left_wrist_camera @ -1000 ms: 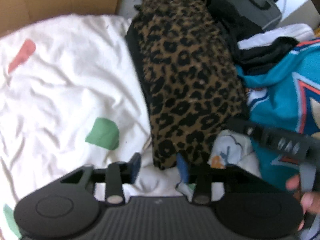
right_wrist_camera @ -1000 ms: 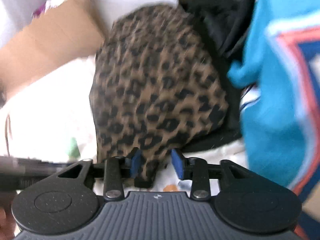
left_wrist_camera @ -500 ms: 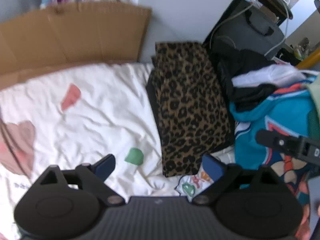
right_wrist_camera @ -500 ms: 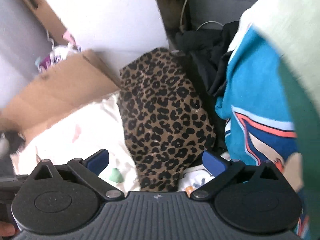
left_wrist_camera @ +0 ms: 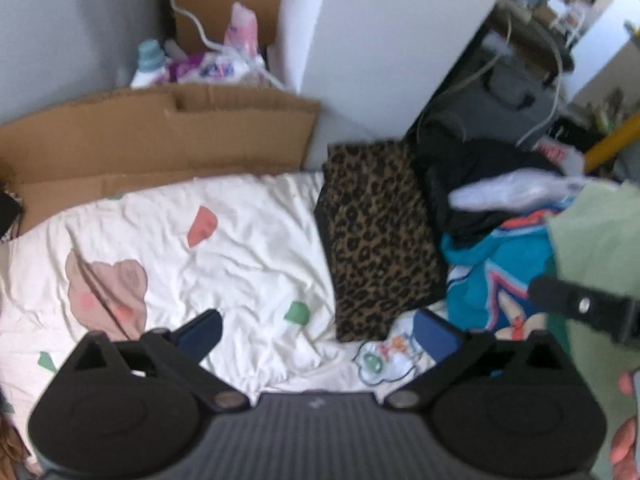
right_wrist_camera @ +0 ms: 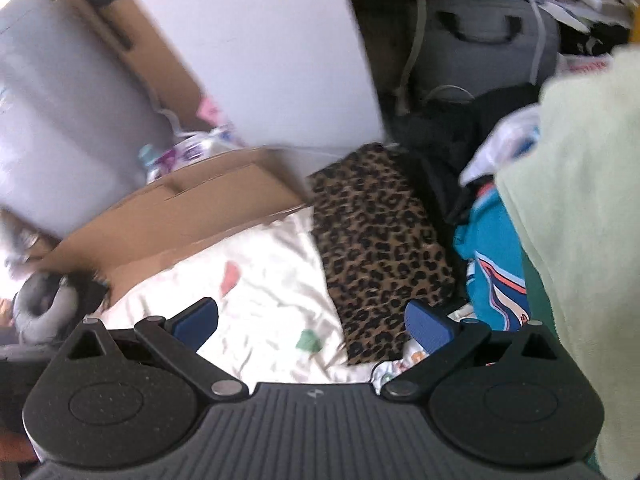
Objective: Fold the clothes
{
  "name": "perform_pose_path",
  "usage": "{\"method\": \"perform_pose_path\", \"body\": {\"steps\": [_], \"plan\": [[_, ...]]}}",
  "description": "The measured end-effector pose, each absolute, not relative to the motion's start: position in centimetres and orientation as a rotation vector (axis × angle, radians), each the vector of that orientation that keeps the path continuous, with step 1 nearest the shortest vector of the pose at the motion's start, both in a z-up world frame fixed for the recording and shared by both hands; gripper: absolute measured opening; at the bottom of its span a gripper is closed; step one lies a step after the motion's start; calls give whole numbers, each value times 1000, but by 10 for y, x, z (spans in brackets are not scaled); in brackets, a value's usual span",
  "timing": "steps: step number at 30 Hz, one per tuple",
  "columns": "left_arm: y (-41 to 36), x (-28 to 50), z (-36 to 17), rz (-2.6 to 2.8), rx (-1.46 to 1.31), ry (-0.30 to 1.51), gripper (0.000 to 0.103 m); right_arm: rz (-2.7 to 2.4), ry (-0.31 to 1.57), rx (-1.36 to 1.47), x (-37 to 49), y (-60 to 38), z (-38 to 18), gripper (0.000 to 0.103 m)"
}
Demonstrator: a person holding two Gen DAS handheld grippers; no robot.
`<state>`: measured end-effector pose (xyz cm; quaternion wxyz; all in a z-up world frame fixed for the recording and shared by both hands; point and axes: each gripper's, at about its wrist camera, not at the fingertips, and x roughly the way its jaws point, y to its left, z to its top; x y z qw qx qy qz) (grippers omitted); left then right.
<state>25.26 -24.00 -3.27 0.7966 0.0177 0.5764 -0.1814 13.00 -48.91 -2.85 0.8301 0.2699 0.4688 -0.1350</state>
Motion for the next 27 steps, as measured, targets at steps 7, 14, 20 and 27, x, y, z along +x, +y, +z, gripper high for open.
{"method": "perform_pose_path", "body": {"steps": [7, 14, 20, 27], "plan": [[-208, 243, 24, -368, 57, 1209, 103, -247, 982, 537, 133, -461, 38, 102], [-166, 219, 76, -343, 82, 1164, 103, -281, 935, 535, 118, -434, 83, 102], [-127, 190, 108, -346, 187, 1085, 103, -248, 925, 483, 93, -408, 96, 102], [-76, 145, 112, -338, 185, 1012, 103, -223, 889, 509, 67, -378, 100, 102]]}}
